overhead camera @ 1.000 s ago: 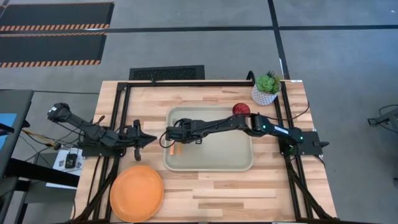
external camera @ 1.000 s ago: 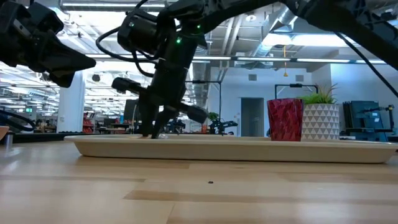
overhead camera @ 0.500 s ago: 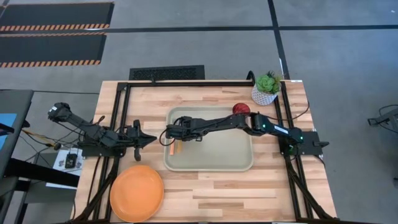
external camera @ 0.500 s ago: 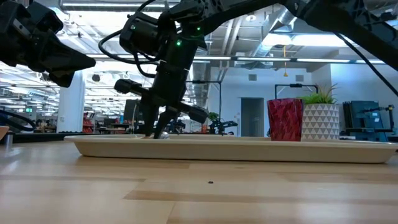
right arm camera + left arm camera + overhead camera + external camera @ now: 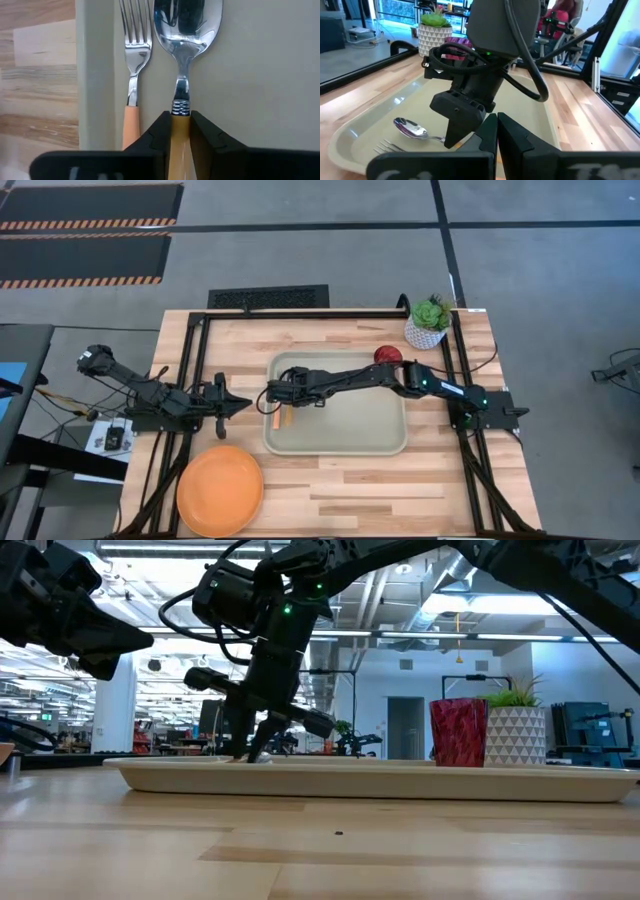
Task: Pick and place plate/cup/fork/spoon on tray
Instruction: Put the yellow spoon on the light brown serving tray to the right of the orange fork, then put the orange plate on the light brown serving tray to the bottom left of the red glass
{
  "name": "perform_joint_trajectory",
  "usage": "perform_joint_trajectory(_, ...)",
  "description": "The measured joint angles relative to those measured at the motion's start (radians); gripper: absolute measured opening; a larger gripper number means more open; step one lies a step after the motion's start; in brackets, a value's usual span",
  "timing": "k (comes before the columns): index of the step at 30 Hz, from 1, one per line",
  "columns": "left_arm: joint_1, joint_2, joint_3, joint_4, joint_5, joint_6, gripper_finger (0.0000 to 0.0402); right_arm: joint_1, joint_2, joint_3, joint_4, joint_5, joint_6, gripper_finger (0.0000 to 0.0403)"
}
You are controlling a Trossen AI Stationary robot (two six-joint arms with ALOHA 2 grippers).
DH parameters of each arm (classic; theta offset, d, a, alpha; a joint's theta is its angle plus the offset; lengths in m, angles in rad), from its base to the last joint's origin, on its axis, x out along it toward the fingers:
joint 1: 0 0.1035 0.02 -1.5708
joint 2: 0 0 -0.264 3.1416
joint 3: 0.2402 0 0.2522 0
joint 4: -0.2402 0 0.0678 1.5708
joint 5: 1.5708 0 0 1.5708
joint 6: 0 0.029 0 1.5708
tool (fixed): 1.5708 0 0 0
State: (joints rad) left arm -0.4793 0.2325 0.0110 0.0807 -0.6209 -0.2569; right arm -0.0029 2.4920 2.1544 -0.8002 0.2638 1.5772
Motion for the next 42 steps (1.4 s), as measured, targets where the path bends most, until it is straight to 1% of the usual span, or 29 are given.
perform_joint_trajectory(10,0.000,0.000,0.000,0.000,0.007,-0.005,0.0000,0.000,0.000,0.000,-0.003,-0.002,0.011,0.0109)
perform_joint_trajectory(22,0.000,0.000,0.000,0.000,0.015,-0.013,0.0000,0.000,0.000,0.000,-0.007,-0.001,0.011,0.0130)
perform_joint_trajectory(24,-0.001,0.000,0.000,0.000,0.026,-0.014,0.0000,0.000,0.000,0.000,-0.010,0.000,-0.017,0.0129)
perform_joint_trajectory(26,-0.010,0.000,0.000,0.000,0.033,-0.014,0.0000,0.000,-0.005,0.000,-0.034,0.000,-0.054,0.0125)
perform_joint_trajectory(30,-0.035,0.000,0.000,0.000,0.032,-0.012,0.0000,0.009,-0.049,0.000,-0.175,0.042,-0.115,0.0102)
perform_joint_trajectory(32,-0.047,0.000,0.000,0.000,0.032,-0.002,0.0000,0.025,-0.073,0.000,-0.241,0.077,-0.187,0.0080)
perform_joint_trajectory(36,-0.066,0.000,0.000,0.000,0.032,0.015,0.0000,0.085,-0.119,0.000,-0.326,0.149,-0.348,0.0016)
perform_joint_trajectory(38,-0.074,0.000,0.000,0.000,0.032,0.020,0.0000,0.120,-0.128,0.001,-0.338,0.183,-0.423,0.0011)
perform_joint_trajectory(42,-0.088,0.000,0.000,0.000,0.045,0.024,0.0000,0.171,-0.120,0.001,-0.288,0.185,-0.601,0.0006)
